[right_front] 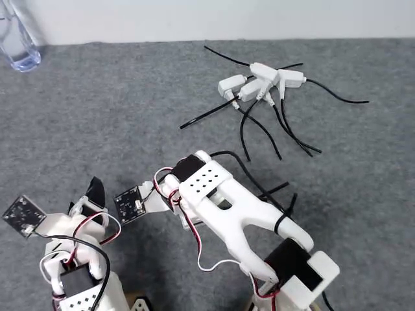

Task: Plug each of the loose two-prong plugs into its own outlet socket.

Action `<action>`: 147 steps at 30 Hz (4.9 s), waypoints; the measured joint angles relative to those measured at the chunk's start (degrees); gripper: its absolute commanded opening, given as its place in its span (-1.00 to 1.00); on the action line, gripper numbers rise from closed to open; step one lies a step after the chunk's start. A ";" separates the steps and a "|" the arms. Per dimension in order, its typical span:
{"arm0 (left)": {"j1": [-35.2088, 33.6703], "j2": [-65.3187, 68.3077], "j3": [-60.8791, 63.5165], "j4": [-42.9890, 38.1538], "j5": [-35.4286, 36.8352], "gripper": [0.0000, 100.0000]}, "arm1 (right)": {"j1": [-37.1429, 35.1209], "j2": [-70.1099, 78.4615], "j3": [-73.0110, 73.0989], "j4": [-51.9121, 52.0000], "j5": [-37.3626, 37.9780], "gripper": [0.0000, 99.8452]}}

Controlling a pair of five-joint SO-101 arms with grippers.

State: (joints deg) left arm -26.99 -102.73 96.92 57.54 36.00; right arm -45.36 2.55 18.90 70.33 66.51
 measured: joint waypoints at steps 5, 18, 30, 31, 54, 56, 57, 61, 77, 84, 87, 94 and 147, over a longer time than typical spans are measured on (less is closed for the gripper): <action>0.00 0.00 0.00 0.00 0.00 -0.46 | -0.18 -0.70 4.48 -5.71 -0.09 -0.98; 0.00 0.00 0.00 0.00 0.00 -0.46 | 0.00 -1.32 10.90 -12.48 -0.09 -0.98; 0.00 0.00 0.00 0.00 0.00 -0.46 | 0.00 -2.55 11.60 -13.01 -2.11 -0.98; 0.00 0.00 0.00 0.00 0.00 -0.46 | 0.00 -3.08 11.87 -13.01 -3.34 -0.96; 0.00 0.00 0.00 0.00 0.00 -0.46 | 1.85 -9.58 15.03 -10.46 -10.20 -0.42; 0.00 0.00 0.00 0.00 0.00 -0.46 | 1.85 -9.58 16.53 -10.20 -10.20 -0.42; 0.00 0.00 0.00 0.00 0.00 -0.46 | 1.85 -9.58 17.32 -10.20 -10.20 -0.42; -0.09 0.00 0.00 0.00 0.00 -0.46 | 2.20 -9.67 20.75 -12.04 -10.20 -0.42; -0.09 0.00 0.00 0.00 0.00 -0.46 | 6.07 -9.67 27.43 -25.32 -10.20 -0.98; -0.09 0.00 0.00 0.00 0.00 -0.46 | 7.21 -10.55 27.43 -24.88 -9.32 -0.98; -0.09 0.00 0.00 0.00 0.00 -0.46 | 9.05 -13.01 26.29 -19.43 -9.32 -0.98; 0.00 0.00 0.00 0.00 0.00 -0.46 | 10.20 -30.95 14.86 -1.05 -11.96 -0.98; 2.37 0.00 0.00 1.32 0.09 -0.46 | 33.14 24.97 -14.51 -82.99 -23.12 -0.98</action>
State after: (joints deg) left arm -24.62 -102.73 96.92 58.86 36.09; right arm -12.22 27.52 4.40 -12.66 43.38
